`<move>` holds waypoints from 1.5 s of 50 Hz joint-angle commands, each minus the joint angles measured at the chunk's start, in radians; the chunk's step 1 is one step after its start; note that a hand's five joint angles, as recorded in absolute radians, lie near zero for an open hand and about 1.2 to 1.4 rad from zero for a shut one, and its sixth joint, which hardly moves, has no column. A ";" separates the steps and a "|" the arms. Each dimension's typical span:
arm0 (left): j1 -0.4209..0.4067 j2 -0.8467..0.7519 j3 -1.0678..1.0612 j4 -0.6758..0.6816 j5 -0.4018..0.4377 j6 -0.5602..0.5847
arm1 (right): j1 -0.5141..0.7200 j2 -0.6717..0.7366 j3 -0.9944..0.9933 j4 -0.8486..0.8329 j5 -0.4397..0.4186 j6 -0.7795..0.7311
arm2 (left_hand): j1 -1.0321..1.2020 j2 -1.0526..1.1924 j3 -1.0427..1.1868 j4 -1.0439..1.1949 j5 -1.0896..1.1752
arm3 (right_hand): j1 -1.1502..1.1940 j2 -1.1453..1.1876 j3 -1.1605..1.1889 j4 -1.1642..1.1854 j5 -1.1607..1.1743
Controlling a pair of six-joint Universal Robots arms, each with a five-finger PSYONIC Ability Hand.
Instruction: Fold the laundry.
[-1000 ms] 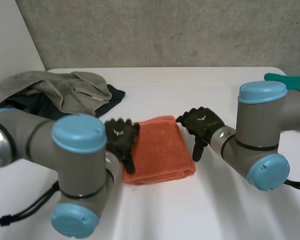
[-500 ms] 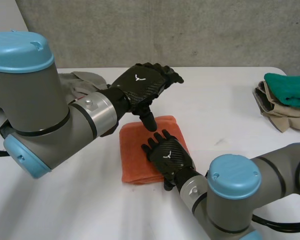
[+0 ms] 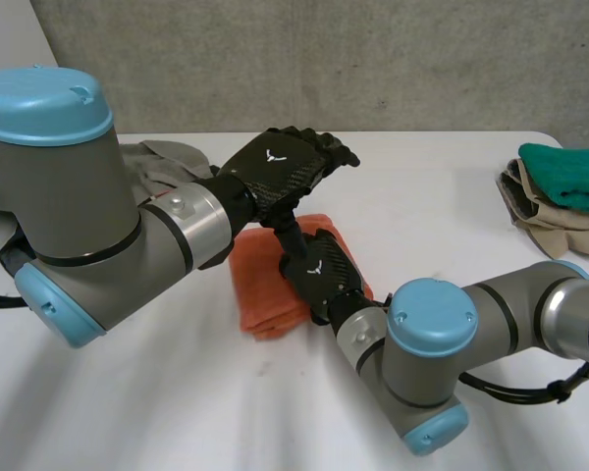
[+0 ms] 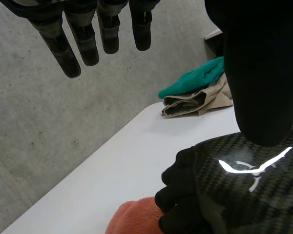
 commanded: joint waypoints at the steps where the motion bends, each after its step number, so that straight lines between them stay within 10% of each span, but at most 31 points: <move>1: 0.003 0.001 0.003 0.000 0.000 0.000 | -0.001 0.033 -0.069 -0.005 -0.019 0.001 | -0.021 -0.006 -0.019 -0.004 -0.005 | 0.587 0.572 0.578 0.578 0.625; 26: 0.052 0.047 0.092 0.007 -0.001 -0.061 | -0.532 -0.051 -0.473 -0.206 -0.045 0.230 | -0.018 -0.003 -0.016 -0.001 -0.002 | 0.587 0.572 0.578 0.578 0.625; 43: 0.038 0.031 0.057 0.007 -0.003 -0.061 | -0.963 0.381 -0.650 -0.151 -0.456 0.274 | -0.013 0.002 -0.010 0.004 0.004 | 0.587 0.572 0.578 0.578 0.625; 60: -0.011 0.040 0.035 0.007 -0.003 -0.063 | -1.096 0.190 -0.458 -0.131 -0.629 0.411 | -0.013 0.002 -0.010 0.004 0.004 | 0.587 0.572 0.578 0.578 0.625; 64: -0.020 0.042 0.034 0.007 -0.003 -0.063 | -1.096 0.159 -0.417 -0.095 -0.628 0.408 | -0.013 0.002 -0.010 0.004 0.004 | -0.344 -0.359 -0.353 -0.354 -0.307; 75: -0.040 0.047 0.029 0.007 -0.001 -0.066 | -1.216 -0.037 -0.320 0.164 -0.609 0.321 | -0.015 -0.001 -0.013 0.002 0.001 | -0.635 -0.650 -0.644 -0.644 -0.597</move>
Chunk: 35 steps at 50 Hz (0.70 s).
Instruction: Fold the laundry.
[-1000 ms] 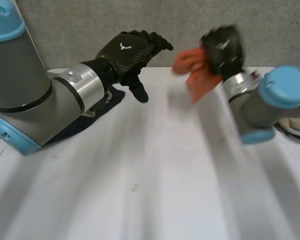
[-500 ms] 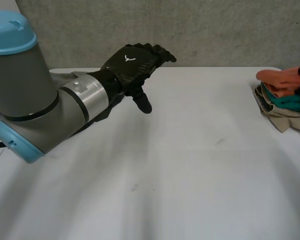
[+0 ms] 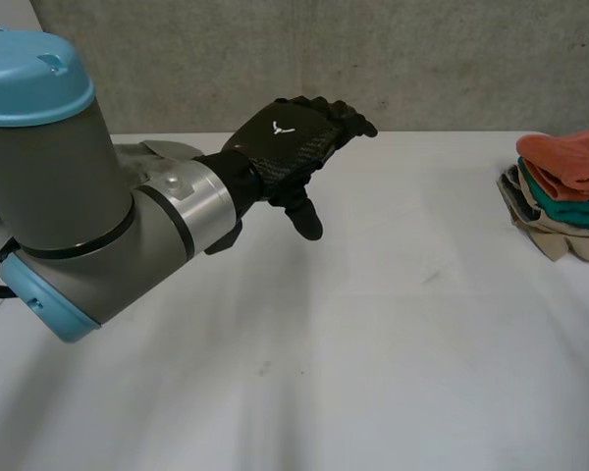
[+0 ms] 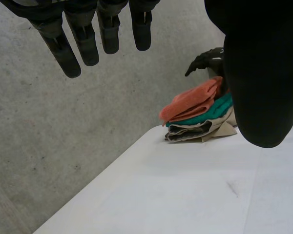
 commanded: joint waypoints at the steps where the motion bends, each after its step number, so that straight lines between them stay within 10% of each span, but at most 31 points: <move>1: -0.015 0.006 -0.004 0.000 0.002 -0.001 | -0.121 -0.148 0.043 0.259 0.028 -0.134 | -0.015 -0.001 -0.013 0.002 0.001 | -0.088 -0.082 -0.078 -0.076 -0.060; 11: -0.016 0.040 0.007 0.006 0.002 -0.004 | -0.170 -0.291 0.018 0.431 0.348 -0.609 | -0.021 -0.006 -0.019 -0.004 -0.005 | -0.088 -0.082 -0.078 -0.076 -0.060; 20: 0.008 0.112 0.030 0.054 0.000 -0.004 | 0.121 -0.517 0.124 0.200 0.389 -0.412 | -0.001 0.014 0.002 0.016 0.016 | -0.088 -0.082 -0.078 -0.076 -0.060; 35: 0.506 0.008 0.042 0.090 -0.109 0.132 | 0.561 -0.593 0.532 0.075 0.349 -0.327 | -0.016 -0.001 -0.013 0.002 0.001 | -0.088 -0.082 -0.078 -0.076 -0.060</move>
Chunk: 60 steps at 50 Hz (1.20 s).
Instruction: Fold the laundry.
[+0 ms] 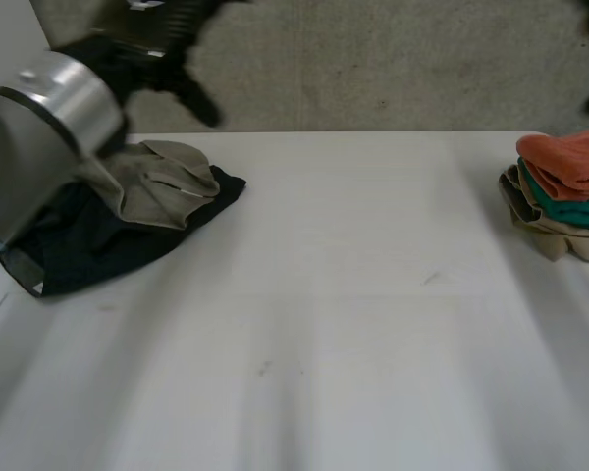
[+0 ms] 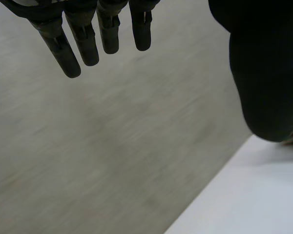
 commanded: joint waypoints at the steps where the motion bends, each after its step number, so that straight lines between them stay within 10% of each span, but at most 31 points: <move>1: 0.281 -0.173 0.023 0.025 -0.033 0.151 | 0.181 0.027 0.210 0.000 -0.001 -0.021 | -0.015 -0.001 -0.013 0.002 0.001 | -0.055 -0.036 -0.035 -0.036 -0.049; 9: 0.380 -0.594 0.225 0.099 -0.013 0.409 | 0.181 0.061 0.324 0.002 0.001 -0.105 | -0.004 0.011 -0.001 0.013 0.013 | -0.055 -0.036 -0.035 -0.036 -0.049; 19: 0.422 -0.865 0.448 0.143 0.082 0.386 | 0.175 0.061 0.391 0.002 -0.010 -0.122 | 0.131 0.146 0.134 0.148 0.147 | -0.055 -0.036 -0.035 -0.036 -0.049; 25: 0.424 -0.917 0.531 0.164 0.078 0.298 | 0.153 0.063 0.422 0.000 -0.014 -0.124 | 1.153 1.168 1.156 1.170 1.169 | -0.055 -0.036 -0.035 -0.036 -0.049; 34: 0.356 -0.775 0.450 0.332 -0.097 0.250 | 0.140 0.069 0.425 0.000 -0.014 -0.124 | 1.156 1.170 1.158 1.173 1.172 | -0.055 -0.036 -0.035 -0.036 -0.049; 48: 0.066 -0.164 0.226 0.422 -0.108 -0.204 | 0.120 0.053 0.423 -0.007 0.007 -0.111 | 1.156 1.170 1.158 1.173 1.172 | -0.055 -0.036 -0.035 -0.036 -0.049; 57: 0.009 -0.153 0.206 0.429 -0.103 -0.226 | 0.107 0.041 0.442 0.002 0.002 -0.110 | 1.156 1.170 1.158 1.173 1.172 | -0.055 -0.036 -0.035 -0.036 -0.049; 60: 0.034 -0.226 0.149 0.386 -0.100 -0.150 | 0.100 0.040 0.454 0.002 -0.005 -0.111 | 0.274 0.289 0.277 0.291 0.290 | -0.055 -0.036 -0.035 -0.036 -0.049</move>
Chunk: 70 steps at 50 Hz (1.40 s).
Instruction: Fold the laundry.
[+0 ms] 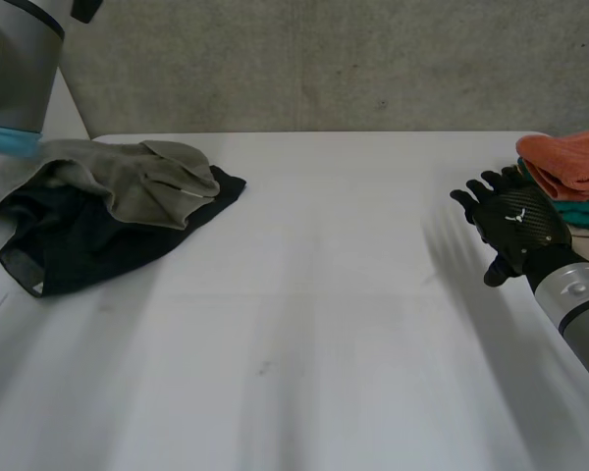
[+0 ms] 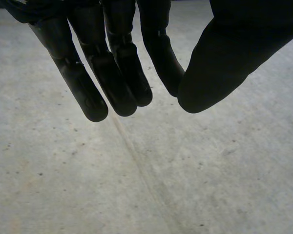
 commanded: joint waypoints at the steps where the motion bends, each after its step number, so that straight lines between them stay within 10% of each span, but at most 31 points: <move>1: 0.036 -0.122 -0.077 -0.063 0.007 0.130 | -0.010 -0.006 0.024 0.001 -0.014 -0.001 | -0.745 -0.758 -0.762 -0.765 -0.732 | -0.055 -0.036 -0.035 -0.036 -0.049; 11: 0.276 -0.379 -0.102 -0.140 0.014 0.626 | -0.008 0.000 0.016 0.001 -0.020 -0.001 | -0.864 -0.877 -0.880 -0.884 -0.850 | -0.055 -0.036 -0.035 -0.036 -0.049; 26: 0.387 -0.728 0.130 -0.111 0.085 0.669 | -0.010 0.025 0.018 -0.003 -0.006 -0.011 | -0.793 -0.806 -0.810 -0.813 -0.780 | -0.055 -0.036 -0.035 -0.036 -0.049; 34: 0.384 -0.795 0.244 -0.051 0.087 0.657 | -0.004 0.043 0.016 -0.008 0.000 -0.010 | 0.239 0.226 0.222 0.219 0.252 | -0.055 -0.036 -0.035 -0.036 -0.049; 44: 0.300 -0.607 0.150 0.058 0.034 0.574 | -0.004 0.048 0.016 -0.008 0.002 -0.010 | 0.240 0.227 0.223 0.220 0.253 | -0.055 -0.036 -0.035 -0.036 -0.049; 58: 0.088 -0.010 0.020 0.095 -0.054 0.060 | -0.010 0.031 0.024 0.000 0.003 -0.010 | 0.240 0.227 0.223 0.220 0.253 | -0.055 -0.036 -0.035 -0.036 -0.049; 70: -0.110 -0.020 -0.009 0.041 -0.078 0.040 | -0.019 -0.032 0.038 0.001 0.011 0.004 | 0.240 0.227 0.223 0.220 0.253 | -0.055 -0.036 -0.035 -0.036 -0.049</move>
